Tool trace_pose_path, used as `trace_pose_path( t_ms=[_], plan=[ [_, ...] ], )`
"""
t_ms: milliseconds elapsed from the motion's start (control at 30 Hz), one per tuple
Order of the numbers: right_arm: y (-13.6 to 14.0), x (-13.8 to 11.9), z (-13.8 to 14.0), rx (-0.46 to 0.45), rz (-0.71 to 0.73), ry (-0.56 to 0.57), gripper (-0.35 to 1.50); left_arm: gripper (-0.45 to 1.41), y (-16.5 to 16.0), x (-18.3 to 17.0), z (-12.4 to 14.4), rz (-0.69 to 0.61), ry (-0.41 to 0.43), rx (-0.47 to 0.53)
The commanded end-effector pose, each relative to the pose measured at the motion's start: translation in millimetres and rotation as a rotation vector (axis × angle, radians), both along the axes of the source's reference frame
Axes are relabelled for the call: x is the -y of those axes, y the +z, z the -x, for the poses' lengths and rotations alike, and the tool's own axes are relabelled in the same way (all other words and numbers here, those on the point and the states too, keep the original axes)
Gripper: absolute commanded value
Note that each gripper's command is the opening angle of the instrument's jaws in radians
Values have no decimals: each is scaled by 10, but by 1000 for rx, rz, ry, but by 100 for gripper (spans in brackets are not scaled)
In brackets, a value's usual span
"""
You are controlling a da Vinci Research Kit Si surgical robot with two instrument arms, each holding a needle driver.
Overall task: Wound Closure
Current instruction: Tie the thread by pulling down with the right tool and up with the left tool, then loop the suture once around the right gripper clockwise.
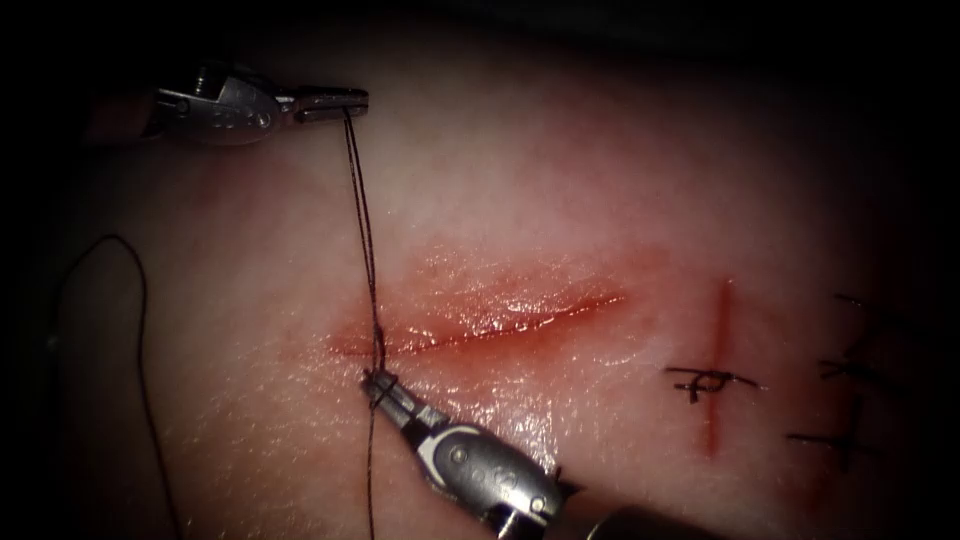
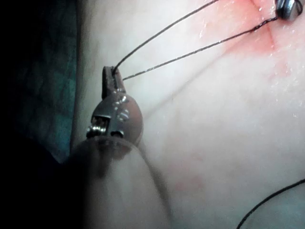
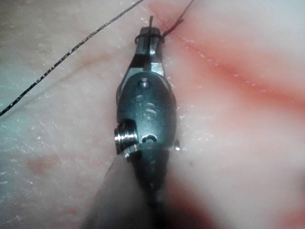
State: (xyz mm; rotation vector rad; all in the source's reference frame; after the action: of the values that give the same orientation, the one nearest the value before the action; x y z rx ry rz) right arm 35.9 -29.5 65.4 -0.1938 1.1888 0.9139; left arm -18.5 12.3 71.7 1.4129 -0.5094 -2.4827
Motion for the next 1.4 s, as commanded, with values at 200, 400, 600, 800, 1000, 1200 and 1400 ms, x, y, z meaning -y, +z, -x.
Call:
trace_pose_path(
  t_ms=[200, 400, 600, 800, 1000, 1200, 1400],
  plan=[
    [0, 2, -9, -3, -4, 1, -35, -45, 4, -14, 7, -2, -2, 0],
    [-21, 17, -8, -16, 1, -20, -35, -45, 5, -14, 10, -1, -6, -3],
    [-39, 45, 4, -5, -4, -42, -35, -45, 5, -14, 10, -1, -6, -3],
    [-56, 93, 19, 13, -3, -88, -35, -45, 5, -13, 10, 1, -9, -3],
    [-75, 99, 12, -10, 15, -110, -35, -45, 6, -15, 10, 3, -17, 1],
    [-83, 92, 2, -33, 18, -114, -35, -45, 4, -26, 10, -2, -49, 15],
    [-91, 89, -9, -49, 26, -128, -35, -45, 8, -40, 13, 23, -67, 0]
  ],
)
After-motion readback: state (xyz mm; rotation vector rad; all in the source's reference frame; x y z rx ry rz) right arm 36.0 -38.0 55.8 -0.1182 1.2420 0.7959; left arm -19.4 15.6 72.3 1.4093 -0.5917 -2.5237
